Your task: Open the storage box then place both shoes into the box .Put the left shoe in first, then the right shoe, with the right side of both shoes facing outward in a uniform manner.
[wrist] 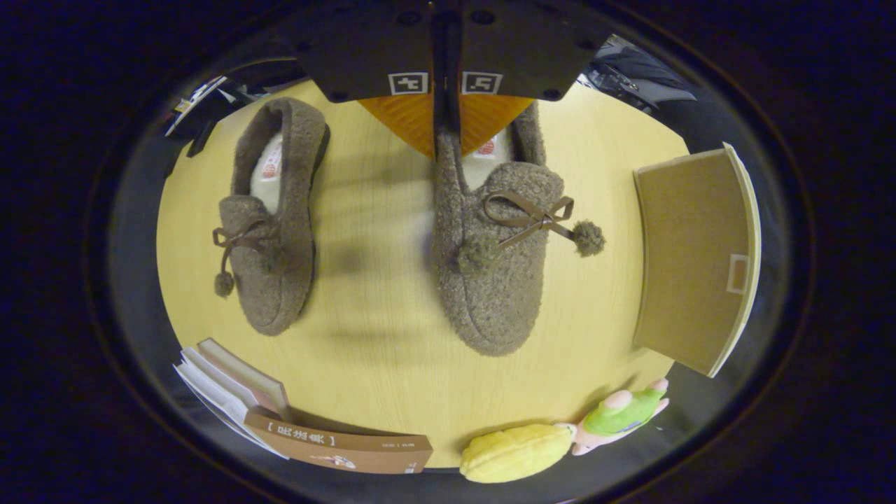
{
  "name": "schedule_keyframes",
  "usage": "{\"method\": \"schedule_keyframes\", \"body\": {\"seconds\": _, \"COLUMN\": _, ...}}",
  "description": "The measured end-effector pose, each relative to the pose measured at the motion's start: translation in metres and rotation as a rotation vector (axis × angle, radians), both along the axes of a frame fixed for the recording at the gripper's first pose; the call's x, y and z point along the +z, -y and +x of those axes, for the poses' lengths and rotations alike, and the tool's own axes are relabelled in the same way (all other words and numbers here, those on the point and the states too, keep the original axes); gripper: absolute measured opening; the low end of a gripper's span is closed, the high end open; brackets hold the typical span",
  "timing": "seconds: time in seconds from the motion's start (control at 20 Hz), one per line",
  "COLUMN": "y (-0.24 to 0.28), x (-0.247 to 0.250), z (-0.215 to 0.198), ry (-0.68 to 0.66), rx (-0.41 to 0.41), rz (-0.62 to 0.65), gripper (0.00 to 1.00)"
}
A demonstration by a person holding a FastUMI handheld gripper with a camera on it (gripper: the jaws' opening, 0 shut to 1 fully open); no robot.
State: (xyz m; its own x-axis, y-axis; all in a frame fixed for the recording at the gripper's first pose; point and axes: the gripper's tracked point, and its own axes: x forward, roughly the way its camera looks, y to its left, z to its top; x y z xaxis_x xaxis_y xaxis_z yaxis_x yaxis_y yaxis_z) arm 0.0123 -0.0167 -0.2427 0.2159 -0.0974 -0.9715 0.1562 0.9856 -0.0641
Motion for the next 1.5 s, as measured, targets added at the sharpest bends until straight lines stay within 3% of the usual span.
{"method": "schedule_keyframes", "body": {"seconds": 0.3, "y": -0.009, "x": 0.042, "z": -0.014, "ry": 0.067, "rx": 0.019, "rz": -0.002, "gripper": 0.04}}
{"method": "schedule_keyframes", "body": {"seconds": 0.8, "y": -0.058, "x": 0.167, "z": -0.03, "ry": 0.2, "rx": 0.096, "rz": -0.042, "gripper": 0.04}}
{"method": "schedule_keyframes", "body": {"seconds": 1.15, "y": -0.169, "x": 0.238, "z": -0.005, "ry": 0.293, "rx": 0.101, "rz": 0.001, "gripper": 0.04}}
{"method": "schedule_keyframes", "body": {"seconds": 1.5, "y": -0.294, "x": 0.21, "z": 0.035, "ry": 0.305, "rx": 0.12, "rz": 0.068, "gripper": 0.04}}
